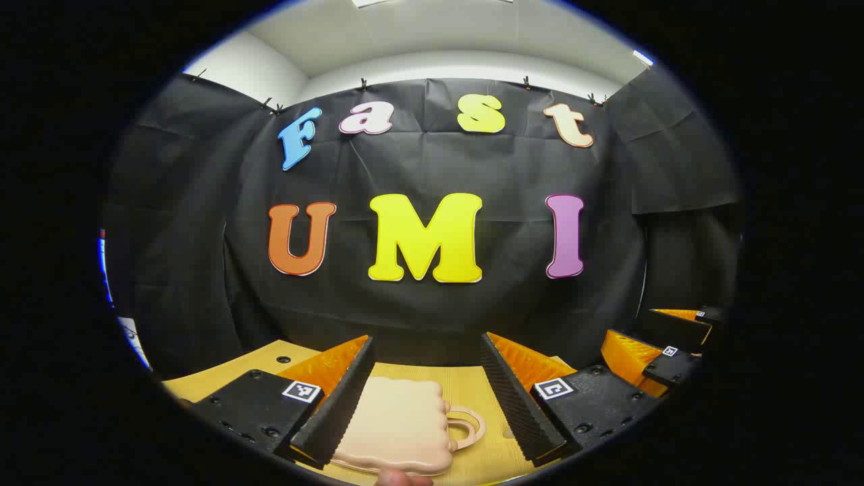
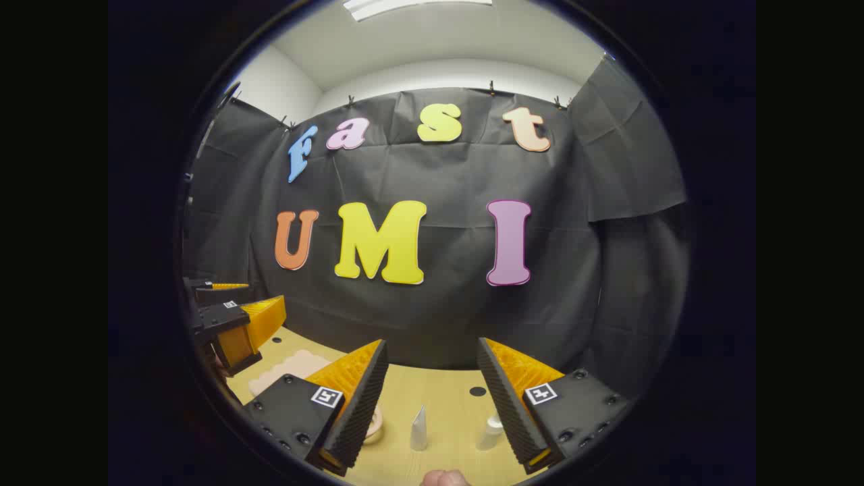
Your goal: First open the suitcase, pack the skin care products into it, and then close the suitcase.
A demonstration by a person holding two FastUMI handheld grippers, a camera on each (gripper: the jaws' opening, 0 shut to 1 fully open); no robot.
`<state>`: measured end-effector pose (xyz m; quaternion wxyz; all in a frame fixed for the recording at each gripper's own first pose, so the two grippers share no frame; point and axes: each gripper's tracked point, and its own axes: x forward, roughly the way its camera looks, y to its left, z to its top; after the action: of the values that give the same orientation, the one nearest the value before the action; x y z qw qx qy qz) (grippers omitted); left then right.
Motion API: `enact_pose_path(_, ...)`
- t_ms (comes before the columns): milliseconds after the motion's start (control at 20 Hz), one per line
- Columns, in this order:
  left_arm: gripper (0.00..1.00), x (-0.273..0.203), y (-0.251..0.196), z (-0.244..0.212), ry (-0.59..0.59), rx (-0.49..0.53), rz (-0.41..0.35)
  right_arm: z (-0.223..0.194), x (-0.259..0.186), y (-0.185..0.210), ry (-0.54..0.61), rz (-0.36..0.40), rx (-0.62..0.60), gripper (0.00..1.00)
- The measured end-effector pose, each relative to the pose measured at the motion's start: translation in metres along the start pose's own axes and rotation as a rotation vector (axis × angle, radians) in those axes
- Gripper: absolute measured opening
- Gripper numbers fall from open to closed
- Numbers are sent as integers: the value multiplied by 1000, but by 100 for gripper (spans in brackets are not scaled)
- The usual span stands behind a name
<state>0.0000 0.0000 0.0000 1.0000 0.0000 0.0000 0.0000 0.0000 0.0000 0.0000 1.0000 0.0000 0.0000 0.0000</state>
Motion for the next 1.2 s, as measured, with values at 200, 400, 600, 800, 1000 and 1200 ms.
enact_pose_path(200,99,2,-2,-4,12,-9,-5,-3,-2,-6,6,-20,2,77)
enact_pose_path(400,99,4,-5,-5,11,0,-14,-1,-5,-13,-2,-38,1,79)
enact_pose_path(600,99,7,-13,4,-28,10,-37,-1,-5,-18,-4,-45,8,79)
enact_pose_path(800,94,8,-18,3,-30,16,-50,-2,-3,-21,2,-51,14,79)
enact_pose_path(1000,99,8,-18,-2,-22,17,-47,-9,-4,-28,20,-58,22,79)
enact_pose_path(1200,99,4,-16,-23,12,0,-43,-16,-4,-40,35,-73,8,79)
